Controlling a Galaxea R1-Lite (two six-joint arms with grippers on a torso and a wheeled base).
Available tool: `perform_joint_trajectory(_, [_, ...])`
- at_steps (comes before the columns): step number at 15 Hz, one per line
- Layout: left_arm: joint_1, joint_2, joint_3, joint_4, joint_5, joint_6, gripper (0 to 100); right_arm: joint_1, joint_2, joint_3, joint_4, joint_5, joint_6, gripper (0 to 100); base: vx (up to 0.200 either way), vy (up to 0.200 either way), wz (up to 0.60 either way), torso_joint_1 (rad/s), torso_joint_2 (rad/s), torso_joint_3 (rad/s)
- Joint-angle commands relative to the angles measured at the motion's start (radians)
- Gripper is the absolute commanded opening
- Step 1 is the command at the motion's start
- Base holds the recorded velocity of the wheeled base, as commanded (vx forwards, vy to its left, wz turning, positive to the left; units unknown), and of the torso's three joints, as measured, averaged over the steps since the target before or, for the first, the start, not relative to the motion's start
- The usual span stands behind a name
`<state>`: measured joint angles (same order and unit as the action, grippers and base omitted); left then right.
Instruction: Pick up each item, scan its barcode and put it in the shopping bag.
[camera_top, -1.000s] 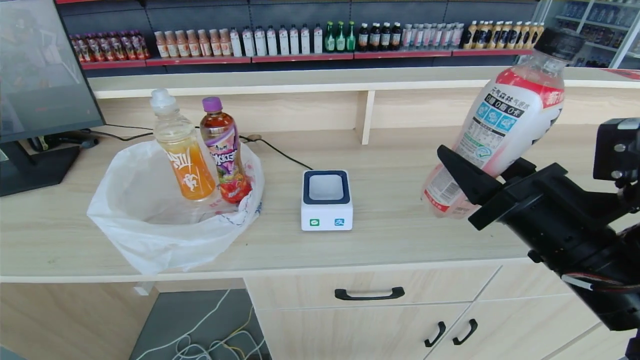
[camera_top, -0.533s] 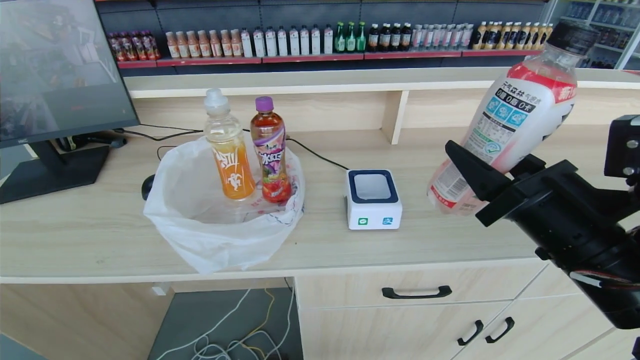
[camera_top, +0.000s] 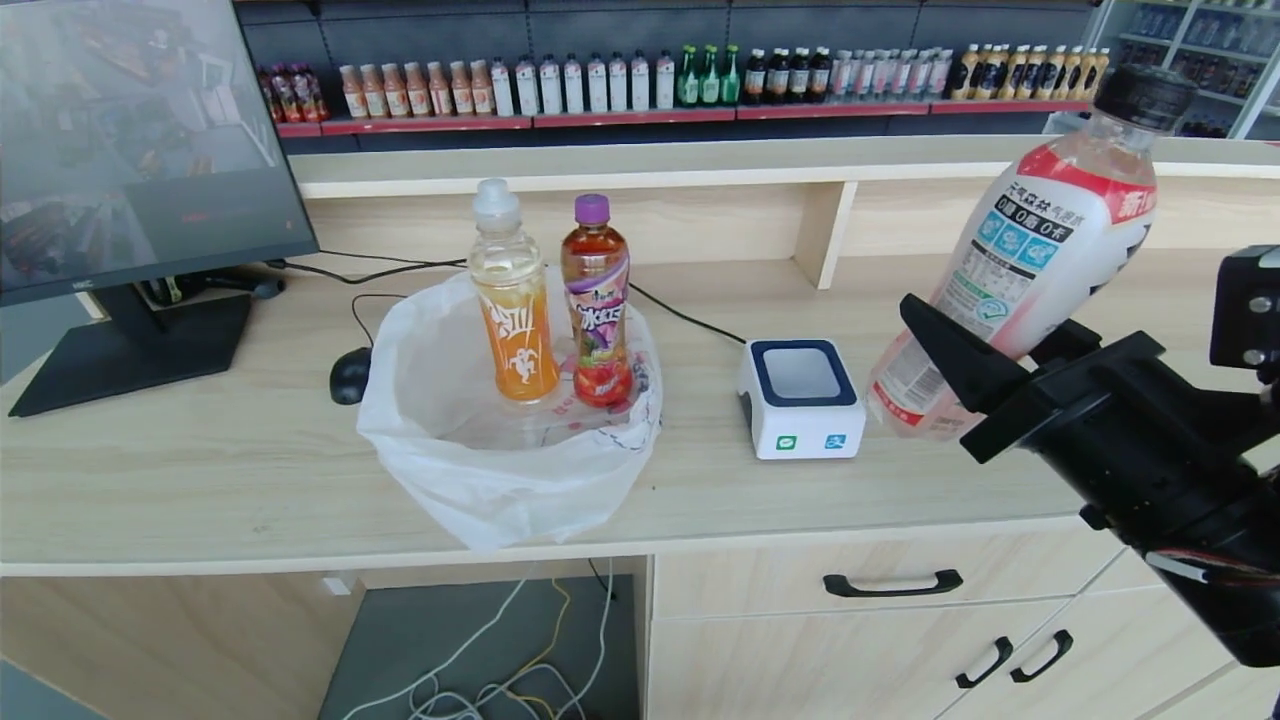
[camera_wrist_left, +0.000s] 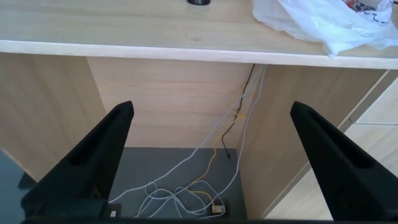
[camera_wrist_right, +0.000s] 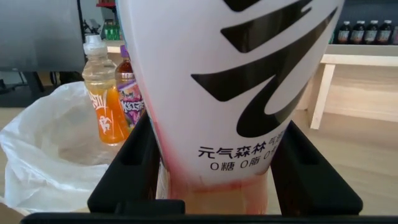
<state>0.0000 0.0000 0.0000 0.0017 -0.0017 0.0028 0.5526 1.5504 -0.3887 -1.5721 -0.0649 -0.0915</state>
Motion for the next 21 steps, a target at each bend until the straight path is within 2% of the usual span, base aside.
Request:
perform_joint_trajectory(1, [0.000, 0.000, 0.000, 0.000, 0.000, 0.000, 100, 0.000, 0.007, -0.006, 0.001, 0.000, -0.007, 0, 0.000, 0.000, 0.00, 0.000, 0.00, 0.000])
perform_joint_trajectory(5, [0.000, 0.000, 0.000, 0.000, 0.000, -0.001, 100, -0.025, 0.028, -0.012, 0.001, 0.007, -0.082, 0, 0.000, 0.000, 0.00, 0.000, 0.00, 0.000])
perform_joint_trajectory(9, [0.000, 0.000, 0.000, 0.000, 0.000, 0.000, 100, -0.025, 0.128, -0.162, 0.001, 0.017, -0.237, 0, 0.000, 0.000, 0.00, 0.000, 0.00, 0.000])
perform_joint_trajectory(12, [0.000, 0.000, 0.000, 0.000, 0.000, -0.001, 100, -0.048, 0.235, -0.234, 0.001, 0.160, -0.349, 0, 0.000, 0.000, 0.00, 0.000, 0.00, 0.000])
perform_joint_trajectory(13, [0.000, 0.000, 0.000, 0.000, 0.000, 0.000, 100, -0.082, 0.264, -0.240, 0.001, 0.227, -0.375, 0, 0.000, 0.000, 0.00, 0.000, 0.00, 0.000])
perform_joint_trajectory(15, [0.000, 0.000, 0.000, 0.000, 0.000, 0.000, 100, -0.201, 0.310, -0.292, 0.001, 0.436, -0.484, 0, 0.000, 0.000, 0.00, 0.000, 0.00, 0.000])
perform_joint_trajectory(18, [0.000, 0.000, 0.000, 0.000, 0.000, -0.001, 100, -0.237, 0.326, -0.329, 0.001, 0.531, -0.557, 0, 0.000, 0.000, 0.00, 0.000, 0.00, 0.000])
perform_joint_trajectory(19, [0.000, 0.000, 0.000, 0.000, 0.000, 0.000, 100, -0.249, 0.343, -0.341, 0.001, 0.608, -0.619, 0, 0.000, 0.000, 0.00, 0.000, 0.00, 0.000])
perform_joint_trajectory(20, [0.000, 0.000, 0.000, 0.000, 0.000, 0.000, 100, -0.249, 0.343, -0.341, 0.001, 0.608, -0.619, 0, 0.000, 0.000, 0.00, 0.000, 0.00, 0.000])
perform_joint_trajectory(21, [0.000, 0.000, 0.000, 0.000, 0.000, 0.000, 100, -0.241, 0.372, -0.348, 0.001, 0.660, -0.666, 0, 0.000, 0.000, 0.00, 0.000, 0.00, 0.000])
